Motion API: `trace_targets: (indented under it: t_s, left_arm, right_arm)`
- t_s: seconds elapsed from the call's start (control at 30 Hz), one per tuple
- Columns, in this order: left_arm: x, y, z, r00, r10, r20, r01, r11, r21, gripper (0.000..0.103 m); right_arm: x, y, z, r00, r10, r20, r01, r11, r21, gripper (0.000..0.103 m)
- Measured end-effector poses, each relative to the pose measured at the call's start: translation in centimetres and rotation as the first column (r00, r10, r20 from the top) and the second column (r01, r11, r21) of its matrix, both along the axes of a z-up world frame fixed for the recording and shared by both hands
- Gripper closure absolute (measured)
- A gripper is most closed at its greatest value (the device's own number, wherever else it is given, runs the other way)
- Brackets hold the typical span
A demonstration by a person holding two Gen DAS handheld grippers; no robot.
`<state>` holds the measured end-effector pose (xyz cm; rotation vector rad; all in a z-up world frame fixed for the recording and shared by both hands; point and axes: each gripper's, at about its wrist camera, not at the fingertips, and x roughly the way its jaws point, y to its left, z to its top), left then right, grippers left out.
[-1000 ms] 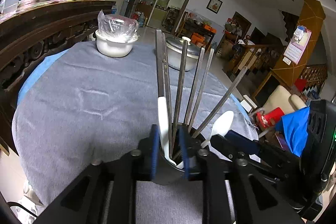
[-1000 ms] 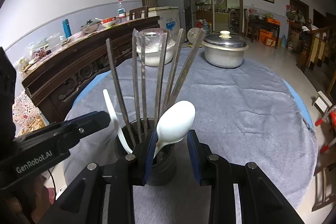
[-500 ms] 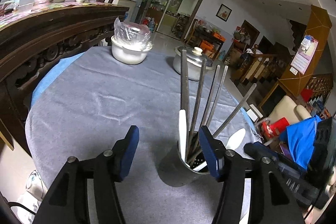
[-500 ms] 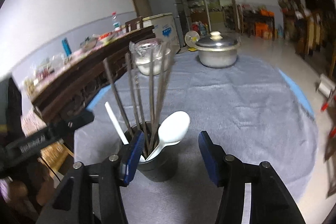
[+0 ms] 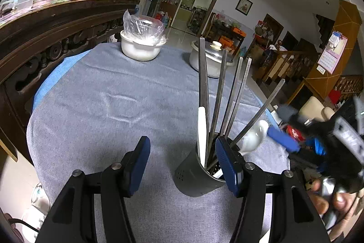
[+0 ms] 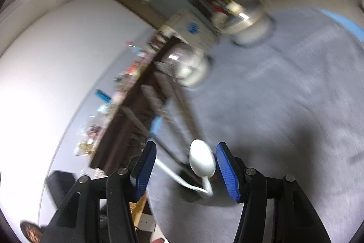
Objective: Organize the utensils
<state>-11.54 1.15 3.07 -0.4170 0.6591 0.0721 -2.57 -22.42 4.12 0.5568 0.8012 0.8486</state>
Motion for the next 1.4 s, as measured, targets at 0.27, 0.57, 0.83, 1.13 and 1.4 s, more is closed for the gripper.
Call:
trace_targets:
  t_s: [0.27,0.57,0.83,1.13,1.4]
  left_arm:
    - [0.1,-0.8,0.1,1.0,-0.018,-0.007,0.019,1.0,0.025,0.042]
    - [0.1,-0.6,0.0,1.0,-0.013,-0.026,0.014,0.999,0.03,0.038]
    - [0.5,-1.4,-0.3,0.997,-0.018,-0.073,0.025,0.996,0.089,0.033]
    - [0.4,-2.0,0.2,0.995,-0.007,-0.102,0.021,0.99,0.137,0.031]
    - [-0.2,-2.7,0.8,0.995,-0.009,-0.101,0.028,0.983,0.184,0.017]
  right_arm:
    - [-0.1,-1.0,-0.5,0.999,-0.036,-0.018,0.035,0.999,-0.015,0.044]
    - [-0.9,-2.2,-0.3,0.998,-0.059,-0.006,0.058,0.998,-0.035,0.044]
    - [-4.9,-2.6,1.7,0.99,-0.017,0.141,0.05,0.971,-0.234,0.04]
    - [-8.3,-0.9,2.3,0.968,0.045,0.248,0.062,0.912,-0.406,0.031]
    - [-9.0,-1.1,2.1,0.96,-0.009,0.28,0.144,0.873,-0.466,0.022]
